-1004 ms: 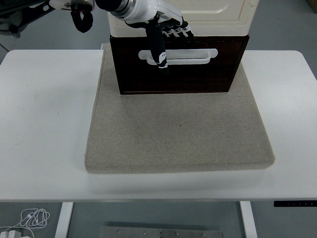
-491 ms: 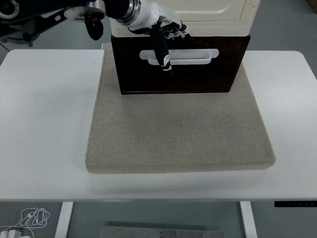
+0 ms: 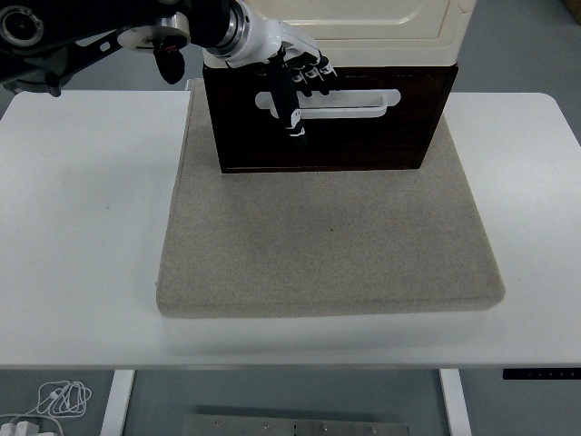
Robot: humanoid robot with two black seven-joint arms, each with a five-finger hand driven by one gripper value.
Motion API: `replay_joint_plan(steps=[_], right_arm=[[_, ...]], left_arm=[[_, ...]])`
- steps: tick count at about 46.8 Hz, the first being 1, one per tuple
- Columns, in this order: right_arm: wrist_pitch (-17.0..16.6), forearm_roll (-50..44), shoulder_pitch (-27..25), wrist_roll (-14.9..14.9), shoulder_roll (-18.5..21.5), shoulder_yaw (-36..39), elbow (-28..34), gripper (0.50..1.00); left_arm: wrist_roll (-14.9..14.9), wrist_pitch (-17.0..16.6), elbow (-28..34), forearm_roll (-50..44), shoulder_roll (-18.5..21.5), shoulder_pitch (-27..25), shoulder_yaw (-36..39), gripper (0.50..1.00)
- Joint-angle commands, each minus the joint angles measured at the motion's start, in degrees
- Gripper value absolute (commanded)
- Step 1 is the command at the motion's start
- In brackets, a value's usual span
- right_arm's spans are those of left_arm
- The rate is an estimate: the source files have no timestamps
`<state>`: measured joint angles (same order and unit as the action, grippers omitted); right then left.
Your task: Open the drawer under the combination cabinet
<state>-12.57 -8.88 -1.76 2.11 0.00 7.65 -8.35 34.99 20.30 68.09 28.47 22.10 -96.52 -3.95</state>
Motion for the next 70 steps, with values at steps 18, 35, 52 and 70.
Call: replay_joint_plan(steps=[18,35,52,70], right_arm=[[0.0,0.0,0.0,0.0,0.0,0.0,0.0,0.926],[0.0,0.0,0.0,0.0,0.0,0.0,0.0,0.926],[0.0,0.0,0.0,0.0,0.0,0.0,0.0,0.926],[0.0,0.0,0.0,0.0,0.0,0.0,0.0,0.926]], left_arm=[[-0.18,0.01,-2.96,0.36,-2.59,1.16,-0.09,1.0],[-0.18,-0.43,-3.49,0.53,-4.34,1.33,-0.09,1.0],[-0.27,-0.52,-4.98,0.79,-5.49,1.6,-0.09,1.0],[-0.36,-1.75,-5.95,0.97,-6.45,1.68,-0.09,1.0]])
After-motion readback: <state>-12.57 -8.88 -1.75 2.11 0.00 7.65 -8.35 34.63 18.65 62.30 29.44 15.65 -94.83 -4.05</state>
